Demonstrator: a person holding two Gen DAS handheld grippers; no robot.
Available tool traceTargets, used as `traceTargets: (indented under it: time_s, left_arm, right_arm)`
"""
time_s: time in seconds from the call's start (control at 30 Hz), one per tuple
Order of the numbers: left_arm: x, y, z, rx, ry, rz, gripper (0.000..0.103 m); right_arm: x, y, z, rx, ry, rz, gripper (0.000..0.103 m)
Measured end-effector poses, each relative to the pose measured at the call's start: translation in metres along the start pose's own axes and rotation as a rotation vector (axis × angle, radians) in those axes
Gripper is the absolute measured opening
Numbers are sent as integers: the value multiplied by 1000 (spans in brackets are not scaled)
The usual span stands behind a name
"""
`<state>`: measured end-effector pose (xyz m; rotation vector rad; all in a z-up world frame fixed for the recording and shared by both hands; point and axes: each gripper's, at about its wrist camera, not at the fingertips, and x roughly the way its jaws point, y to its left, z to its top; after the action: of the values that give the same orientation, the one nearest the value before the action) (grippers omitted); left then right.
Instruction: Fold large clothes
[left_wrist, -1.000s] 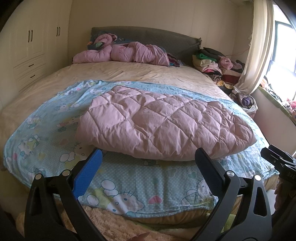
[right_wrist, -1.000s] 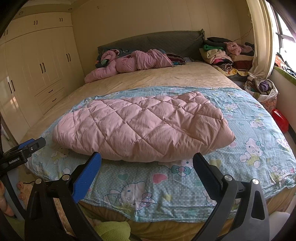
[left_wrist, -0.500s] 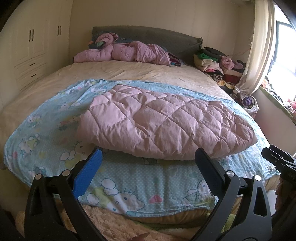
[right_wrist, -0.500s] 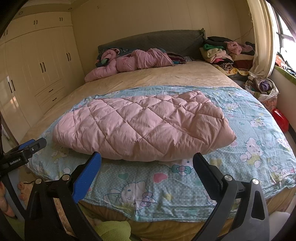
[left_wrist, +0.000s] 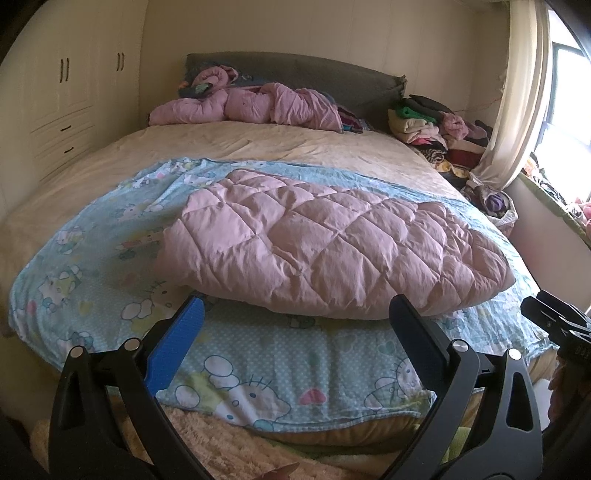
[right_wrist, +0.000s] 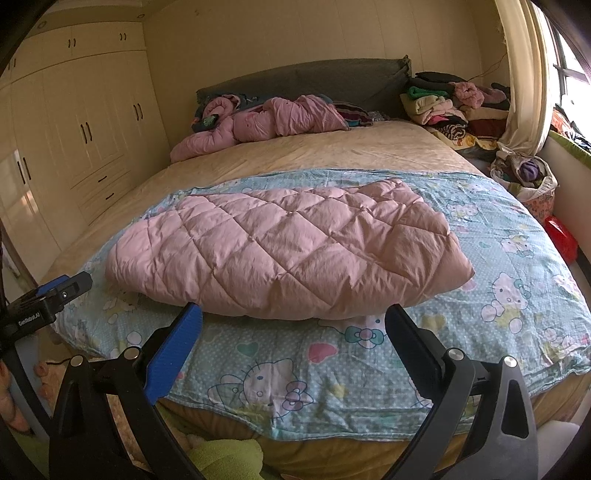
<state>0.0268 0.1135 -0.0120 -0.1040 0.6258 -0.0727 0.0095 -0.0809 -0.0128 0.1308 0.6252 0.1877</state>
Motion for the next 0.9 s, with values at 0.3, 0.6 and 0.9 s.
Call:
traceTargets:
  time_s: [0.3,0.6,0.9]
  left_arm:
    - [0,1,-1,-1,-1,1,94]
    - [1,8,-5,-1,12,10,94]
    - [7,21,-9,-23,43,60,94]
  right_arm:
    - [1,1,0,0,3,4,99]
    - [4,0,-1,2,8,-12,99]
    - [3,-27,-15,87,22,-122,99]
